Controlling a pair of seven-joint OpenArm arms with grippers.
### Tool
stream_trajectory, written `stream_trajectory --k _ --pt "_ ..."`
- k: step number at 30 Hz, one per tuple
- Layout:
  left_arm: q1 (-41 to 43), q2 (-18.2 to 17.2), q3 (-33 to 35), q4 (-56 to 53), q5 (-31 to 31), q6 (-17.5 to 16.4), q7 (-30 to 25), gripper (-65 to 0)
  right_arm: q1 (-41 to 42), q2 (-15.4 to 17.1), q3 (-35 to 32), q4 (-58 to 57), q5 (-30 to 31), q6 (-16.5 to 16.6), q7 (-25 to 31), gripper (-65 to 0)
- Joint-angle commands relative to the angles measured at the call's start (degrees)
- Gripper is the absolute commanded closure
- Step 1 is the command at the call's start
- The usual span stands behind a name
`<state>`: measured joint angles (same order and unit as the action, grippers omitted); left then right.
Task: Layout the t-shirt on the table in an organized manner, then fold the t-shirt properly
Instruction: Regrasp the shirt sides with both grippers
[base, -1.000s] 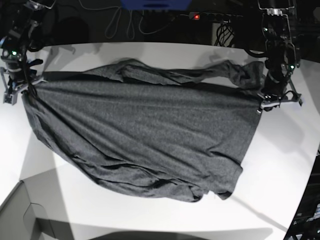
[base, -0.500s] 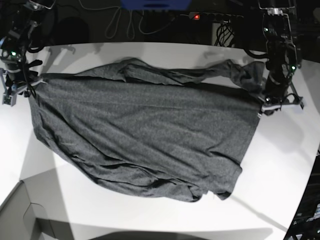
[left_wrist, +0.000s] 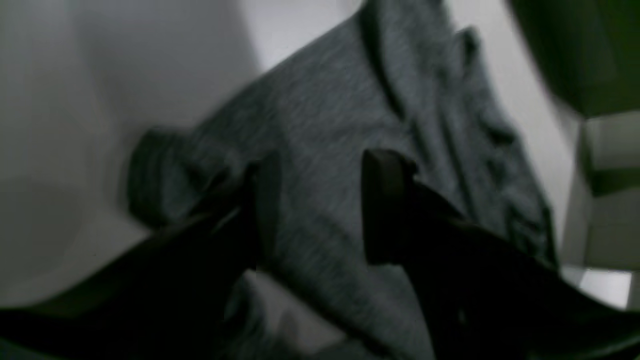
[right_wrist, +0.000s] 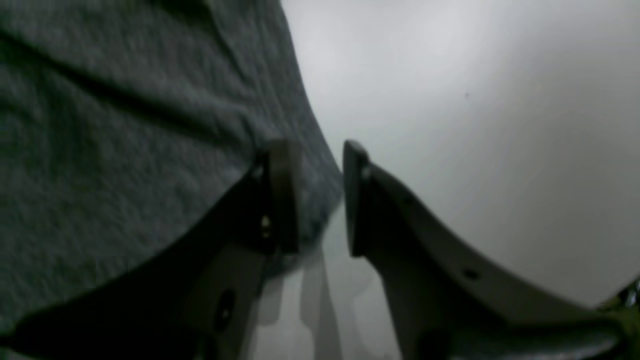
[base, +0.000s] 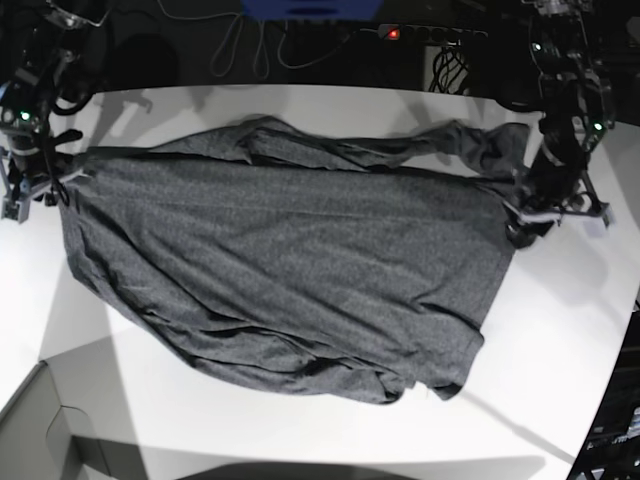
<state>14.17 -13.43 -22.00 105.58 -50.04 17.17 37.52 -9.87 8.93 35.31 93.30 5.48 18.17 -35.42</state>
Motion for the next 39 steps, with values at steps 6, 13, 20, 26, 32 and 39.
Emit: stream_trajectory --k 6,13,20,26,32,39 --pt "-14.7 -0.5 0.2 -11.0 -0.1 -0.2 -0.9 -26.2 1.6 1.7 0.0 0.8 0.3 -0.3 1.1 -16.0" --pt "-31.4 0.4 11.5 -34.4 0.4 -0.3 -1.0 -26.2 4.8 4.2 -1.3 0.8 0.3 -0.3 0.8 -15.8" --pt "-40.2 0.2 20.5 -50.9 0.6 -0.3 -3.5 -26.2 8.2 5.6 -7.0 0.7 0.5 0.1 0.8 -4.0" --pt "-40.6 -0.1 20.5 -58.2 5.3 -0.4 -12.7 -26.1 13.3 5.3 -13.5 -4.0 0.3 8.0 0.7 0.0" --pt "-40.7 0.0 20.5 -64.2 12.4 -0.4 -19.3 -26.2 24.2 6.5 -18.1 -22.4 0.3 8.4 1.4 0.0" --pt "-40.7 -0.2 20.1 -67.8 13.1 -7.7 -21.6 -26.2 34.6 9.5 -23.5 -42.1 0.2 8.5 8.4 0.0"
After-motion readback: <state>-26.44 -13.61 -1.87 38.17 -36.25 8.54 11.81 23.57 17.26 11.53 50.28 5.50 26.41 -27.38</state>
